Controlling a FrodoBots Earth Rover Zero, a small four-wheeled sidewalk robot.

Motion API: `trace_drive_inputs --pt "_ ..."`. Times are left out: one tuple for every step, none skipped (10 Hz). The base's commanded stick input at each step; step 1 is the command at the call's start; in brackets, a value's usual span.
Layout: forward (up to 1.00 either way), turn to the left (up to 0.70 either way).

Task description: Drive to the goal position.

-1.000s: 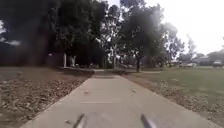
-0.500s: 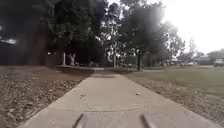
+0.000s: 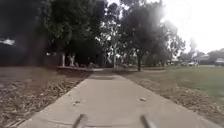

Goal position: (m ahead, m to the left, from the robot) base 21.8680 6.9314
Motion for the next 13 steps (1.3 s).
trace_drive_inputs --pt "0.7 0.0" --pt "0.7 0.0" --pt "0.7 0.0" --pt "0.7 0.0" --pt "0.7 0.0" --pt "0.7 0.0" --pt "0.7 0.0" --pt "0.7 0.0" --pt "0.7 0.0" --pt "0.7 0.0" --pt "0.7 0.0" --pt "0.7 0.0" --pt "0.7 0.0"
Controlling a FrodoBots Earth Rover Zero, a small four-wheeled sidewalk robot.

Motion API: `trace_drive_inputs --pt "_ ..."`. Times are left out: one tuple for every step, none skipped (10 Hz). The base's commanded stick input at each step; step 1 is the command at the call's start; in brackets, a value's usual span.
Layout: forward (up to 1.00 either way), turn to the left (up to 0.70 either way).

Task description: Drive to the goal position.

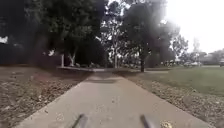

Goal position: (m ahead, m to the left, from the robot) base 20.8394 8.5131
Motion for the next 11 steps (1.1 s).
trace_drive_inputs --pt "0.7 0.0" --pt "0.7 0.08" --pt "0.7 0.19" --pt "0.7 0.0" --pt "0.7 0.0" --pt "0.7 0.0" --pt "0.7 0.1" --pt "0.7 0.2" --pt "0.7 0.27" --pt "0.7 0.13" --pt "0.7 0.0"
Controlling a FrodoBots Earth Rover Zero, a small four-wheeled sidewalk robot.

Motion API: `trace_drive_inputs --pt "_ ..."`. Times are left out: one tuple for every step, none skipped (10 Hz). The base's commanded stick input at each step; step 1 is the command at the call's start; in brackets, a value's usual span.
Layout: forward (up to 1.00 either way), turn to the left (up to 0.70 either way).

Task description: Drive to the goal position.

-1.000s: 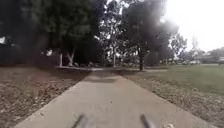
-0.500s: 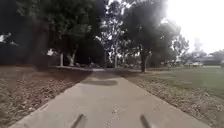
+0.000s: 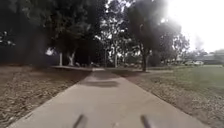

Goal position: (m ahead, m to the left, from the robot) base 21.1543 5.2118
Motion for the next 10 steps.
trace_drive_inputs --pt "0.7 0.0" --pt "0.7 0.0" --pt "0.7 0.0" --pt "0.7 0.0" --pt "0.7 0.07" --pt "0.7 0.22" --pt "0.7 0.15" --pt "0.7 0.08" --pt "0.7 0.01" --pt "0.7 0.23"
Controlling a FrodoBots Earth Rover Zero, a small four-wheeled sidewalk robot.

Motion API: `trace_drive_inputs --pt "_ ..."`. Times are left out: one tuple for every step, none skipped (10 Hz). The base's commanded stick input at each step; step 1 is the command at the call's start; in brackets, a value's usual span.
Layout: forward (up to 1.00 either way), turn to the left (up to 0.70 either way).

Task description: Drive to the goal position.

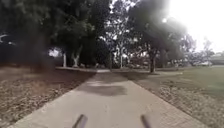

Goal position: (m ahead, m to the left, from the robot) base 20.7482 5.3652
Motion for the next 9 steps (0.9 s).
trace_drive_inputs --pt "0.7 0.08" --pt "0.7 0.1" --pt "0.7 0.18" --pt "0.7 0.0" --pt "0.7 0.0" --pt "0.7 0.0" --pt "0.7 0.03" --pt "0.7 0.07" --pt "0.7 0.3"
